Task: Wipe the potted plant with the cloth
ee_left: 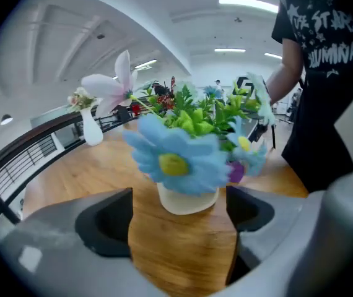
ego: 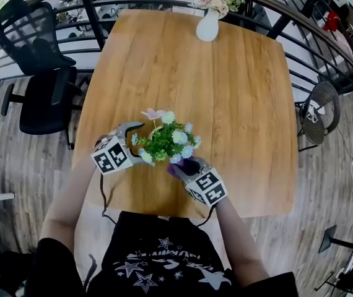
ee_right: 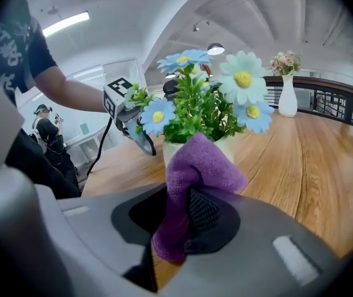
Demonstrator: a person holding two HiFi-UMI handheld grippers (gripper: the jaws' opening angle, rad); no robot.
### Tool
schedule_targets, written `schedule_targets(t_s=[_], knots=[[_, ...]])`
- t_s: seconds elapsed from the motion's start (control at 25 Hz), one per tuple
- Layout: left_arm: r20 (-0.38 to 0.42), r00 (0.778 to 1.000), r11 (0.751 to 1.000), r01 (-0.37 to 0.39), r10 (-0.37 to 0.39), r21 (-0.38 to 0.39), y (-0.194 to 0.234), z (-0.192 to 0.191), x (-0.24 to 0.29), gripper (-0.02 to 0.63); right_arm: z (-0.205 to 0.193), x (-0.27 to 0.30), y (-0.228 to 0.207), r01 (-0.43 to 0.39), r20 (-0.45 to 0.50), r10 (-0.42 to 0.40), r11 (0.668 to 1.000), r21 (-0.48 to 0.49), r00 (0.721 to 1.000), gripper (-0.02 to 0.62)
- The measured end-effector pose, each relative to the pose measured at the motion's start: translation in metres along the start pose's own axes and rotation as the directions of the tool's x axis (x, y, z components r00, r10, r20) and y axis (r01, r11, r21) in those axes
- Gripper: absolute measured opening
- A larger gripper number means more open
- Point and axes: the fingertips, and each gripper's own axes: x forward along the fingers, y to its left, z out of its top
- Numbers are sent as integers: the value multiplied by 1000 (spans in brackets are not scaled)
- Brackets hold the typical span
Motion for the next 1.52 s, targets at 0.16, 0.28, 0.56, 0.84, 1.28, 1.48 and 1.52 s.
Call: schedule_targets(t_s=[0.16, 0.28, 0.56, 0.84, 1.28, 1.48, 1.52], knots=[[-30, 991, 989, 129, -127, 67, 12, 4, 1, 477, -1, 1, 1, 4, -16, -4, 1000, 4, 1000, 83], [-32, 974, 969, 225, -223, 101, 13, 12, 1, 479, -3, 2, 0, 14, -22, -14, 1000, 9, 1000, 83], [-5, 922, 907, 382, -387, 175, -3, 33, 12, 477, -4, 4, 0, 30, -40, -29, 999, 27, 999, 84], [-1, 911, 897, 406, -413, 176, -7, 31, 23, 426, -4, 6, 1, 37, -34, -36, 998, 42, 999, 84], [105, 959, 965, 257, -262, 55, -8, 45, 28, 423, -1, 2, -18, 125, -8, -124, 990, 72, 992, 84], [149, 984, 991, 114, -102, -73, -11, 49, 33, 423, -2, 0, -25, 151, -10, -151, 986, 65, 989, 83], [157, 985, 991, 82, -65, -103, -11, 48, 34, 423, -2, 1, -23, 148, -11, -147, 987, 59, 989, 83]])
